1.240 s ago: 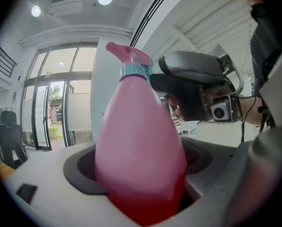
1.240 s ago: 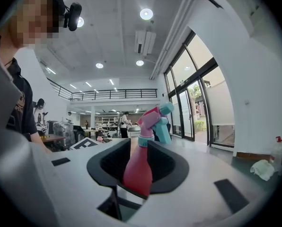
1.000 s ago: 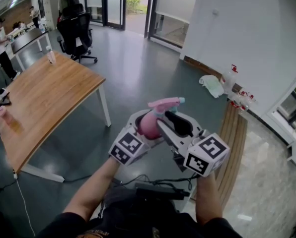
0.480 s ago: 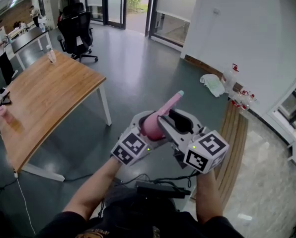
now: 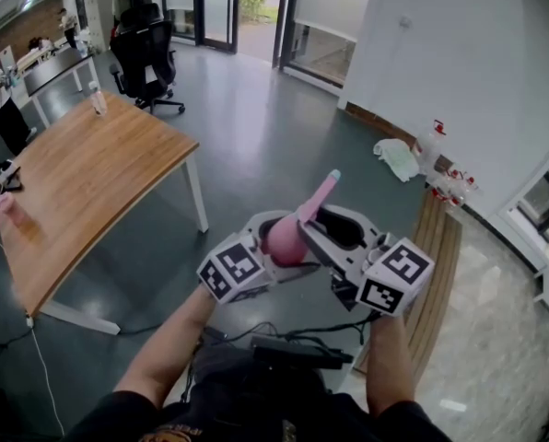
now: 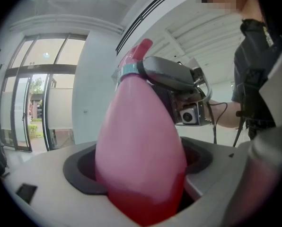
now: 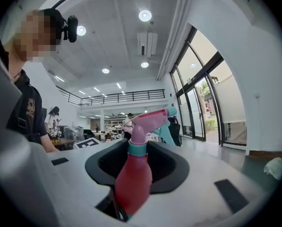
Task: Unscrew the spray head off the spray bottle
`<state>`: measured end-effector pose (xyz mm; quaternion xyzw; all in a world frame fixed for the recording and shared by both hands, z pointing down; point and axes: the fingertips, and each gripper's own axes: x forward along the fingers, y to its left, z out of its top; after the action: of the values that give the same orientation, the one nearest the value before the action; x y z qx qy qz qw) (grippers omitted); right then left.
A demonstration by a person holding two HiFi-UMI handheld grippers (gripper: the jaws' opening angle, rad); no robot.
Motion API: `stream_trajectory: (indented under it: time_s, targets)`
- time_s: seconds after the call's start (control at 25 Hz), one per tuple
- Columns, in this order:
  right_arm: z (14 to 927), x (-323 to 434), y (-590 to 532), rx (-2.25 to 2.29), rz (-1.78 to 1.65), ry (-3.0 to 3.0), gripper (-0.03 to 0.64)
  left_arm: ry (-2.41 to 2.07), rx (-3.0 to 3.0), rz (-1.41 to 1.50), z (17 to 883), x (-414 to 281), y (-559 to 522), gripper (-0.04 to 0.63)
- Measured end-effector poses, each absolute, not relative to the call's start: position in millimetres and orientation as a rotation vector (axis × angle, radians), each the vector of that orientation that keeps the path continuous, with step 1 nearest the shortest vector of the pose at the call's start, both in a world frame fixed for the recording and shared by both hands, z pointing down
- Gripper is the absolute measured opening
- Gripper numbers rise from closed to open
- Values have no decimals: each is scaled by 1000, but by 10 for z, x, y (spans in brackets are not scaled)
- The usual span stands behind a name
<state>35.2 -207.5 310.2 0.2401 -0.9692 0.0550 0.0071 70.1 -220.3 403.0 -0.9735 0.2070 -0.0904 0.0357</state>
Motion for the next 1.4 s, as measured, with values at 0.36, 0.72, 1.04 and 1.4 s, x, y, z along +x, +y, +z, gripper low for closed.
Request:
stream_trajectory:
  time_s: [0.36, 0.72, 1.04, 1.4]
  targets:
    - [3074, 370, -1847, 392, 136, -3108, 140, 279, -3039, -257, 3984, 736, -1883, 443]
    - [3046, 423, -1699, 106, 81, -3143, 140, -1, -3078, -286, 3947, 775, -1629, 443]
    - [3020, 396, -1656, -10, 53, -3150, 141, -96, -3079, -292, 3919, 747, -1558, 443]
    - [2972, 356, -1715, 130, 80, -3162, 224, 131, -3087, -204, 3848, 724, -1814, 443]
